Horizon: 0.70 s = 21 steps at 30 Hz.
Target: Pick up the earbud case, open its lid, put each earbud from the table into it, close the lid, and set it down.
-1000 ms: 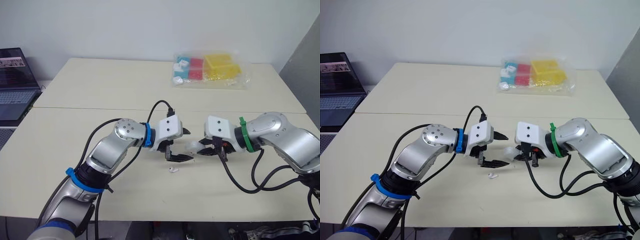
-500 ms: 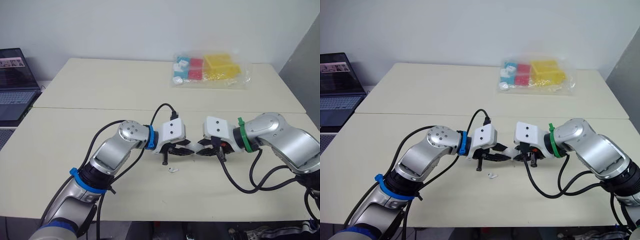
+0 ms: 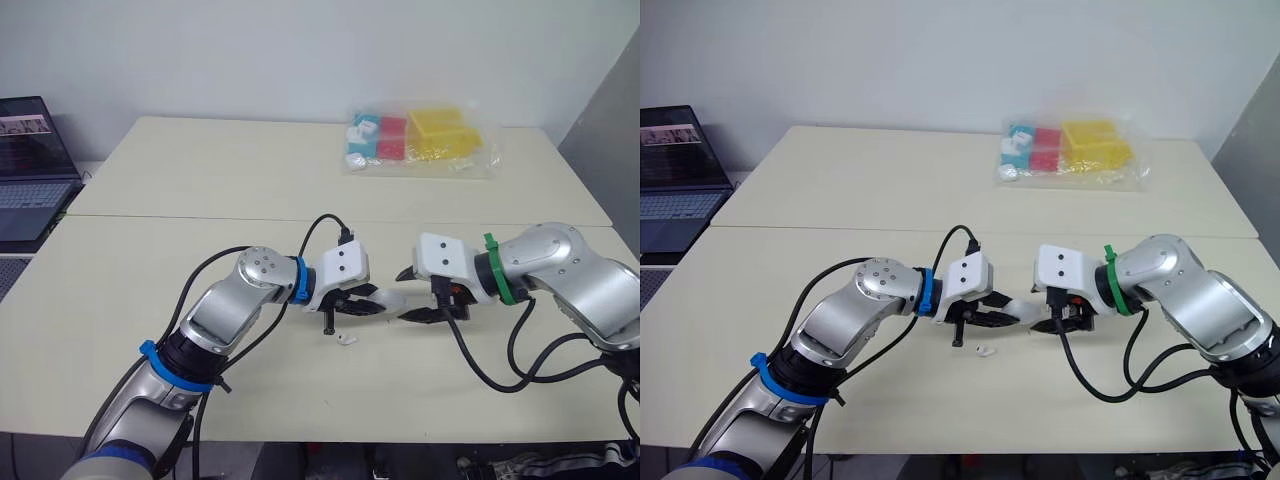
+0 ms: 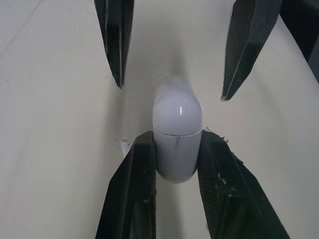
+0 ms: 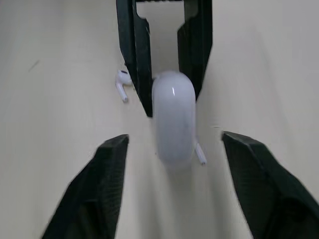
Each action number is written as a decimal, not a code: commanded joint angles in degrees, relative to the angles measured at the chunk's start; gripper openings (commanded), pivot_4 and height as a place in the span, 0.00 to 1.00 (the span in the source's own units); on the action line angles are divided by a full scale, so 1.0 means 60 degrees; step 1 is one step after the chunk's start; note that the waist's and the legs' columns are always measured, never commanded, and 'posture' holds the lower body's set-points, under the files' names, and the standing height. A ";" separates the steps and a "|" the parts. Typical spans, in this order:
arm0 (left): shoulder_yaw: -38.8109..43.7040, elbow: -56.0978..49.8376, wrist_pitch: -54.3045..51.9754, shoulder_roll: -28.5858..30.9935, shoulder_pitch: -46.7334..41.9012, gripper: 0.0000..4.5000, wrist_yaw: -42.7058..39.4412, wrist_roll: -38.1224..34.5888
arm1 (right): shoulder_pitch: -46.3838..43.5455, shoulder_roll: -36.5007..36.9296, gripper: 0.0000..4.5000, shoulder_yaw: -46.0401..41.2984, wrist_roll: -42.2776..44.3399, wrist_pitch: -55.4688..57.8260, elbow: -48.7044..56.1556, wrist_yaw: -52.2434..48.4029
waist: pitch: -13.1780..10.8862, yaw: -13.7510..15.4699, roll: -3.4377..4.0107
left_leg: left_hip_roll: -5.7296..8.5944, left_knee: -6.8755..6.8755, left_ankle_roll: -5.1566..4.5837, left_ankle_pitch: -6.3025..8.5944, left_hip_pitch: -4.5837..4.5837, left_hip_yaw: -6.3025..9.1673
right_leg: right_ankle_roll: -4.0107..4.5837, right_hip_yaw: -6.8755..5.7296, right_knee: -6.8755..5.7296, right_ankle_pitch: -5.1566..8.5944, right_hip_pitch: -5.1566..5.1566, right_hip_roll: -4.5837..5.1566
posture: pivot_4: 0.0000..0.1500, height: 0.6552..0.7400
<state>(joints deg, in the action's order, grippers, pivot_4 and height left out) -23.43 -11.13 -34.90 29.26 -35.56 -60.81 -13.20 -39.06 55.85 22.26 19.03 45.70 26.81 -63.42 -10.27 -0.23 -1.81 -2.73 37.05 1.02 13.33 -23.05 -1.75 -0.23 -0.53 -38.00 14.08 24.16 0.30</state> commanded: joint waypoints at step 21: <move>0.2963 0.0321 0.2866 -0.1337 0.2250 0.17 0.1030 -0.1553 | 0.0958 -0.1533 1.00 -0.2593 -0.0094 -0.3370 0.0263 0.0882 | 0.0001 0.0007 -0.0001 | -0.0001 0.0005 0.0003 -0.0002 0.0019 -0.0007 | 0.0003 0.0012 -0.0011 -0.0004 -0.0021 0.0004 | 1.00 1.00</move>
<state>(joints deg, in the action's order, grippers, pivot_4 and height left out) -5.63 -6.92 -19.22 21.50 -20.95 -54.49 -22.19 -31.63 46.94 6.96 19.02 26.33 27.27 -59.48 -10.27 -0.19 -1.82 -2.74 37.07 1.04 13.31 -22.94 -1.79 -0.22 -0.45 -38.07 14.06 24.05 0.32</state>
